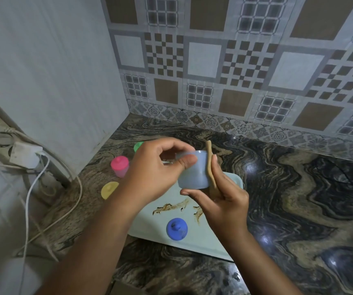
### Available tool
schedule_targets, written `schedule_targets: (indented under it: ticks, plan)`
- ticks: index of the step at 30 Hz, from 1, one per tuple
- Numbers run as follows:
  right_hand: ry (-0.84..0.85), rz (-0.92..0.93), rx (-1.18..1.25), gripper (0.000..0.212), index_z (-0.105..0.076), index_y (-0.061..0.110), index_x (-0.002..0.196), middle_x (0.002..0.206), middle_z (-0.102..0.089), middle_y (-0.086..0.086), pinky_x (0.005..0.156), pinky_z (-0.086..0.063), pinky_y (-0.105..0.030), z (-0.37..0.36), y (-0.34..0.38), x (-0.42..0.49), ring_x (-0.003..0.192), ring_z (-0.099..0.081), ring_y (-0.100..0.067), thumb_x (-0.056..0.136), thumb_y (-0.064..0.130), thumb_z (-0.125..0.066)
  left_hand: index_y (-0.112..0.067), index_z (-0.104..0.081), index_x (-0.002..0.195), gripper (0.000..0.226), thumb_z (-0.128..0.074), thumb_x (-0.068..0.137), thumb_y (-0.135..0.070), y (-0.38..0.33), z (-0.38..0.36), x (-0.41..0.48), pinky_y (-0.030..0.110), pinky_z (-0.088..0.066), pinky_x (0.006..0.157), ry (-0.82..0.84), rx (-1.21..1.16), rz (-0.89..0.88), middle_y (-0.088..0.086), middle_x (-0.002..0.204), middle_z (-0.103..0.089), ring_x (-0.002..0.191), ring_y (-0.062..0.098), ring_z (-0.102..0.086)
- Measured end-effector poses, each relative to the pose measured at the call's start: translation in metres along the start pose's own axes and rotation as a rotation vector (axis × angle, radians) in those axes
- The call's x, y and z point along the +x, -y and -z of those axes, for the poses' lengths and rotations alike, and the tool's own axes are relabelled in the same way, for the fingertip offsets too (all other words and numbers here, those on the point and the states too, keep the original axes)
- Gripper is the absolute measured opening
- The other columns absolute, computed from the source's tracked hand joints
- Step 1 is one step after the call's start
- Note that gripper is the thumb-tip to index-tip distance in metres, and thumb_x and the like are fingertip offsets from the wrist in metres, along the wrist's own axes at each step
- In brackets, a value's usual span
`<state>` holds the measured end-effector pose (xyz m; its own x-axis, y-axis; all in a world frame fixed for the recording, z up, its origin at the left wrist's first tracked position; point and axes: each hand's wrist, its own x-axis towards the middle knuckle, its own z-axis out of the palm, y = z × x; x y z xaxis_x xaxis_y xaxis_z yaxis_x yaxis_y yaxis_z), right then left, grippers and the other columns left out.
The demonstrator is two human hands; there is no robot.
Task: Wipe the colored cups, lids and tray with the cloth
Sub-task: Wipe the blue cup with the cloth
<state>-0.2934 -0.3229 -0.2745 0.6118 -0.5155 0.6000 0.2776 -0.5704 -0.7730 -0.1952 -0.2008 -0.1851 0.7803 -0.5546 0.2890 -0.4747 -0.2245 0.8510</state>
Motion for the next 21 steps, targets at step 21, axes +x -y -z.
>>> schedule_targets:
  ticks: [21]
  plan:
    - [-0.108, -0.133, 0.396, 0.076, -0.062, 0.001, 0.128, 0.137, -0.061, -0.011, 0.091, -0.06, -0.043, -0.004, 0.002, 0.008, 0.132, -0.057, -0.03, 0.059, 0.01, -0.092, -0.031, -0.074, 0.086, 0.012, -0.074, 0.083, -0.019, 0.005, 0.007, 0.006, 0.04, -0.061, 0.08, 0.007, -0.304, 0.205, -0.007, 0.088, -0.076, 0.084, 0.008, -0.071]
